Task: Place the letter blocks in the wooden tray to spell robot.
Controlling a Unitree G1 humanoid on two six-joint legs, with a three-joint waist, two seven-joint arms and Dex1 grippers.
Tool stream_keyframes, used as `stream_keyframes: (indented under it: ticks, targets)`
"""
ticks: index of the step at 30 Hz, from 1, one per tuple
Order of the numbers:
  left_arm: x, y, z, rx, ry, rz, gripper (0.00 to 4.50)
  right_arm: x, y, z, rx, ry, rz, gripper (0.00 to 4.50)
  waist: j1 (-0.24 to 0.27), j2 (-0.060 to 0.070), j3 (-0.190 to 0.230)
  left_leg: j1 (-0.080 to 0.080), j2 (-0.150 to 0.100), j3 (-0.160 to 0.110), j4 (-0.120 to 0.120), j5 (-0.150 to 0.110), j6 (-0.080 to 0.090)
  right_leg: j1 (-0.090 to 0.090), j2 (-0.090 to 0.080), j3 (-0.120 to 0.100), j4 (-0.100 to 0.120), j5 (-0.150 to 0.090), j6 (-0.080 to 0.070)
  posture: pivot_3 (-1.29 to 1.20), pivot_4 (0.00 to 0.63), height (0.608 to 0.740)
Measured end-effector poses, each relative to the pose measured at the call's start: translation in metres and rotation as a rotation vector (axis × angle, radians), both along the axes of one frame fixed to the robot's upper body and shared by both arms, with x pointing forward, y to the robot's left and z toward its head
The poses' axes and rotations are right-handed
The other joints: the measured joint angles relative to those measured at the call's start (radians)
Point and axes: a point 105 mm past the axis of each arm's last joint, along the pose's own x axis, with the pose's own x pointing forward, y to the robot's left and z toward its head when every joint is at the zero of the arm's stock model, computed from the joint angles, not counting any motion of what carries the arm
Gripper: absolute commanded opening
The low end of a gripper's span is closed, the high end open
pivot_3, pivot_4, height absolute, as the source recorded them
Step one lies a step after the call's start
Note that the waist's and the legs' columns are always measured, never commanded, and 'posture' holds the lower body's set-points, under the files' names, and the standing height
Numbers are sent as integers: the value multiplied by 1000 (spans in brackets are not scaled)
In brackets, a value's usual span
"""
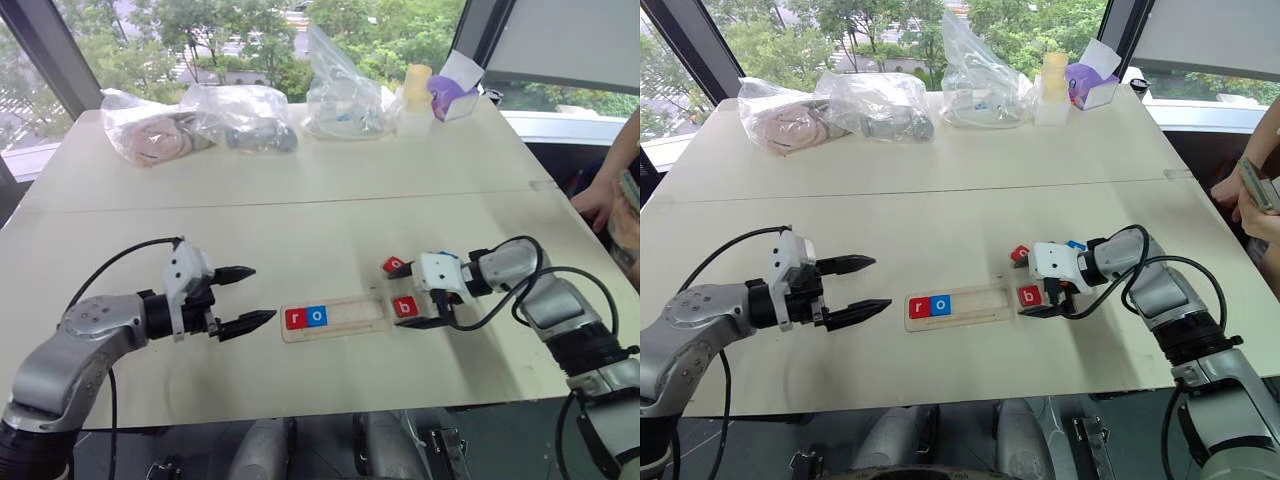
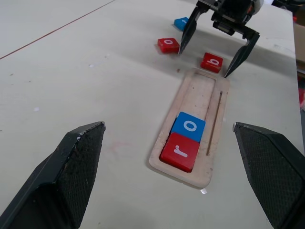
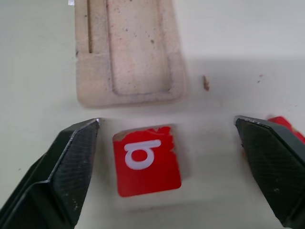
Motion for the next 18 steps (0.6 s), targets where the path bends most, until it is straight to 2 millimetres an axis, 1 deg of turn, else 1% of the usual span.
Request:
stream_keyframes:
  ticks: [11, 12, 13, 15, 16, 18]
  targets:
    - [0, 0, 1, -1, -5, -1, 4500, 2, -21, -2, -17, 39, -38, 4407, 3, -1, 0, 1, 0, 0, 2, 0, 0, 2, 0, 0, 0, 0, 0, 0, 150, 740]
    - [1, 0, 1, -1, -5, -1, 4500, 2, -22, -3, -16, 45, -41, 3884, 3, -1, -1, 1, 0, 0, 2, 0, 0, 2, 0, 0, 0, 0, 0, 0, 150, 740]
    - [1, 0, 1, -1, -5, -1, 4500, 1, -23, -3, -17, 55, -40, 3536, 3, -1, -1, 1, 0, 0, 2, 0, 0, 2, 0, 0, 0, 0, 0, 0, 150, 740]
    - [1, 0, 1, 0, -5, -1, 4500, -1, -23, -4, -16, 71, -36, 2681, 1, -1, -1, 1, 0, 0, 2, 0, 0, 2, 0, 0, 0, 0, 0, 0, 150, 740]
    - [1, 0, 1, 0, -5, -1, 4500, -1, -23, -5, -13, 80, -38, 2073, 0, -1, -1, 1, 0, 0, 2, 0, 0, 2, 0, 0, 0, 0, 0, 0, 150, 740]
    - [1, 0, 1, 0, -6, -1, 4500, -1, -23, -5, -10, 81, -41, 1154, -1, -1, -1, 2, 0, 0, 2, 0, 0, 3, 0, 0, 0, 0, 0, 0, 150, 740]
